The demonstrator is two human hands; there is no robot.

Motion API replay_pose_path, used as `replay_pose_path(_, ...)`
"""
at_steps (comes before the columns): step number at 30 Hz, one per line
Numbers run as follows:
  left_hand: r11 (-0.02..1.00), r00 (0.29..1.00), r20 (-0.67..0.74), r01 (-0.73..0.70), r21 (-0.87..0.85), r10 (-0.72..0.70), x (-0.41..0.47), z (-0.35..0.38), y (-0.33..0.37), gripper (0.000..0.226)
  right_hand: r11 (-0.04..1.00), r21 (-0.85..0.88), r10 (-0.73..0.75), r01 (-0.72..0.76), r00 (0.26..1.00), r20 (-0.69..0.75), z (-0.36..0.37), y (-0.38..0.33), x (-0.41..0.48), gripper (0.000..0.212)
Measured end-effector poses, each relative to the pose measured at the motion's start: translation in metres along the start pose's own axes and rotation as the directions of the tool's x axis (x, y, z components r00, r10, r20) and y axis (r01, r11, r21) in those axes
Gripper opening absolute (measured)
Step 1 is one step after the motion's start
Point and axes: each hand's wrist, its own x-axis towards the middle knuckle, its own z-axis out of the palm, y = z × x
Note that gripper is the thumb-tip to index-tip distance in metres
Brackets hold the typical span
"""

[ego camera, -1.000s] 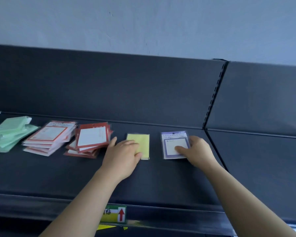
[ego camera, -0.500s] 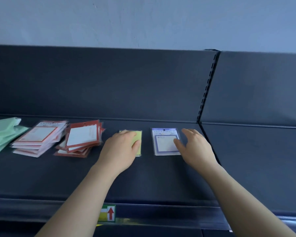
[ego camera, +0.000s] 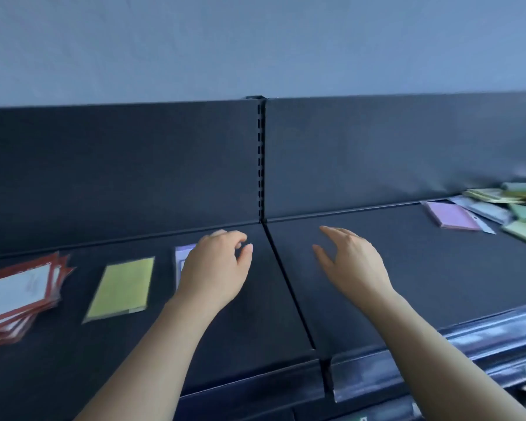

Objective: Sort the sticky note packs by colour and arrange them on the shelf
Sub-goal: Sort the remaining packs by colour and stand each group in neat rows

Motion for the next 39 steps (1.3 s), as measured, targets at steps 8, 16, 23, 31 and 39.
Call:
replay_pose_path(8,0.996,0.999,0.025,-0.030,-0.082,0.032,0.029,0.087,0.123,0.021,0.998,-0.058,0.020,-0.020,1.000,-0.008,-0.052,0.137,0.024,0.037)
replay_pose_path(16,0.995,0.996,0.072,-0.056,-0.078,0.062,0.059,0.176,0.240,0.025,0.982,-0.156,0.107,-0.104,0.994,0.012,-0.097,0.279,0.058,0.031)
replay_pose_path(23,0.982,0.953,0.250,-0.187,0.035,0.173,0.098,0.250,0.296,0.032,0.962,-0.154,0.238,-0.225,0.968,0.077,-0.103,0.374,0.082,0.030)
replay_pose_path(31,0.875,0.791,0.514,-0.462,0.145,0.332,0.124,0.300,0.319,0.043,0.950,-0.201,0.271,-0.239,0.952,0.144,-0.093,0.411,0.083,0.018)
replay_pose_path(39,0.837,0.858,0.324,-0.484,0.253,0.398,0.098,0.256,0.301,0.041,0.979,-0.110,0.197,-0.174,0.948,0.249,-0.095,0.385,0.072,0.032)
